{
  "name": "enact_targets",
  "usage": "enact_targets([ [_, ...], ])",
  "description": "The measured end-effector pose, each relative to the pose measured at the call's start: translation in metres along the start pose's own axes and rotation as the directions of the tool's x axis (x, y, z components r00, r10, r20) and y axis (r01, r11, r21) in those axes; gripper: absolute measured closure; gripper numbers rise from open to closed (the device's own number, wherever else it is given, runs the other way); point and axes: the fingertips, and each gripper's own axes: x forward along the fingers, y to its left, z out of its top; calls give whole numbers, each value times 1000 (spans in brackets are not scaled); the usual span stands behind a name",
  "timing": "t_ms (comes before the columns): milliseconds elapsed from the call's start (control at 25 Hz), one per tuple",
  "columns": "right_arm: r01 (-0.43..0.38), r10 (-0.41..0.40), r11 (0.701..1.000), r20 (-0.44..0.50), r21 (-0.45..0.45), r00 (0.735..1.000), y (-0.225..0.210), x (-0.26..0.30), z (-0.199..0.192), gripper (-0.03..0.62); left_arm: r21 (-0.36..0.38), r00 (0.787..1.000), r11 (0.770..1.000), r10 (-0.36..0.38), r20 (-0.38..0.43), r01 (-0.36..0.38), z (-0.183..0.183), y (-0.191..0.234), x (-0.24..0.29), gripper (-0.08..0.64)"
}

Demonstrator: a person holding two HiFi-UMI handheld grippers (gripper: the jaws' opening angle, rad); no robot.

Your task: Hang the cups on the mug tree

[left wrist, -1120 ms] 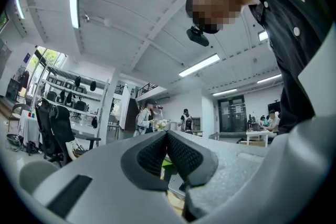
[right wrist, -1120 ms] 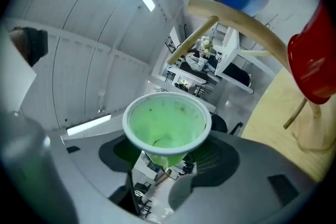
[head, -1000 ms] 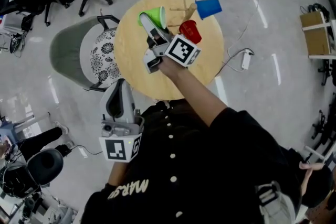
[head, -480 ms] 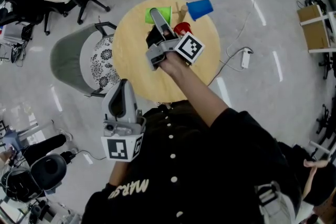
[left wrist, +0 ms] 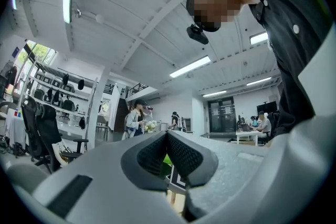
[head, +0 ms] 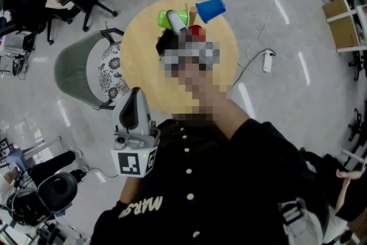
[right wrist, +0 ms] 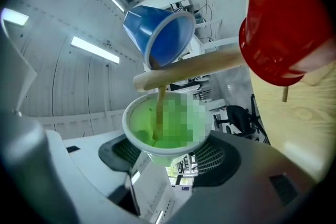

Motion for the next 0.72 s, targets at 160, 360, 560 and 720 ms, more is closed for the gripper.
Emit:
enact_targets([
  [160, -16, 16, 1000, 1, 23, 1000, 2, 1, 2, 232, 1, 1000, 1000, 3, 1, -3, 1, 0, 3, 565],
  [360, -17, 17, 999, -10, 31, 1000, 1, 4, -1, 221, -5, 1000, 1000, 7, -7, -7, 1, 2, 4, 565],
  [560, 8, -16, 998, -136, -62, 991, -2, -2, -28, 191, 0, 1000, 1000, 1, -3, -1, 4, -1, 7, 565],
  [720, 23, -81, 975, -259, -219, 963, -5, -19, -54, 166, 11, 1000, 1000, -3, 14, 3, 10, -4, 6, 565],
])
